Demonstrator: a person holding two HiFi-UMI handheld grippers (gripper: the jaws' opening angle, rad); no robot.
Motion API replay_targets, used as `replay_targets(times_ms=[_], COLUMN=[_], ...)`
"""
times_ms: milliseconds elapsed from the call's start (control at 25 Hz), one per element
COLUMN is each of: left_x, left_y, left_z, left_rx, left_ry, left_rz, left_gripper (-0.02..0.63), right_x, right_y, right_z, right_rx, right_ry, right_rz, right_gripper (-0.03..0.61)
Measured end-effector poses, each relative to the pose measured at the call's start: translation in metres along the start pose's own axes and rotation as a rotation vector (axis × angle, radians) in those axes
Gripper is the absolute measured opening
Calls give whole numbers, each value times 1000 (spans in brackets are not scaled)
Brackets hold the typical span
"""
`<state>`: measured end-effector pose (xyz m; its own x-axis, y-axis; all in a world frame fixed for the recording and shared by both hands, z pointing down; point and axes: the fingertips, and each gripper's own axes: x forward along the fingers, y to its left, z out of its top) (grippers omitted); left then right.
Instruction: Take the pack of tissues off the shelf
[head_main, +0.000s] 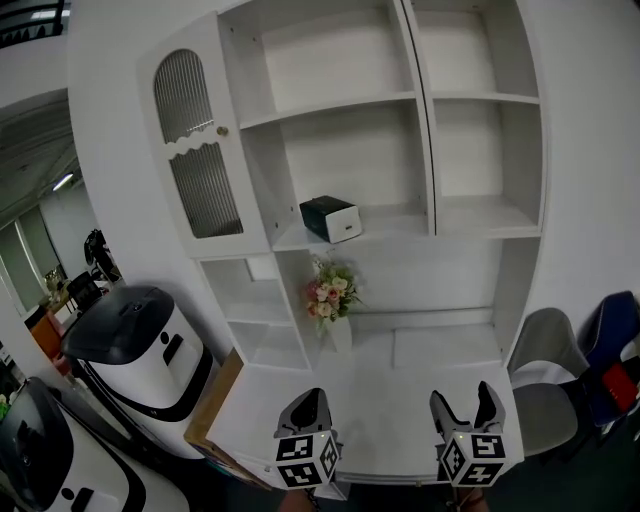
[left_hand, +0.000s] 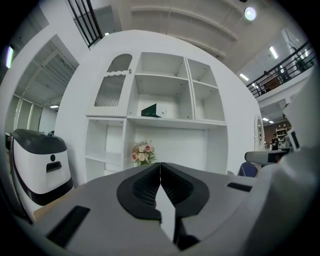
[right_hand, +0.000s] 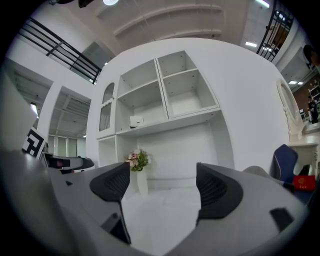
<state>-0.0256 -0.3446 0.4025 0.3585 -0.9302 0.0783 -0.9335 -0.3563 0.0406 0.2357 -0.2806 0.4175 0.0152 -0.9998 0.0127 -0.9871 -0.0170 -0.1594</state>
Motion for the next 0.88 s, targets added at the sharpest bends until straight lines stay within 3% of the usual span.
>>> replay_targets(times_ms=[480,880], left_x=[59,82], left_y=[29,44], left_z=[-5,3], left_rx=[-29,-54], left_ry=[32,20], left_rz=[41,108], left_gripper=[18,18], right_x=[74,121], right_y=[-2,8], right_z=[3,9], right_rx=[-6,-51], right_ry=[33,63], right_rz=[22,108], right_gripper=[420,425])
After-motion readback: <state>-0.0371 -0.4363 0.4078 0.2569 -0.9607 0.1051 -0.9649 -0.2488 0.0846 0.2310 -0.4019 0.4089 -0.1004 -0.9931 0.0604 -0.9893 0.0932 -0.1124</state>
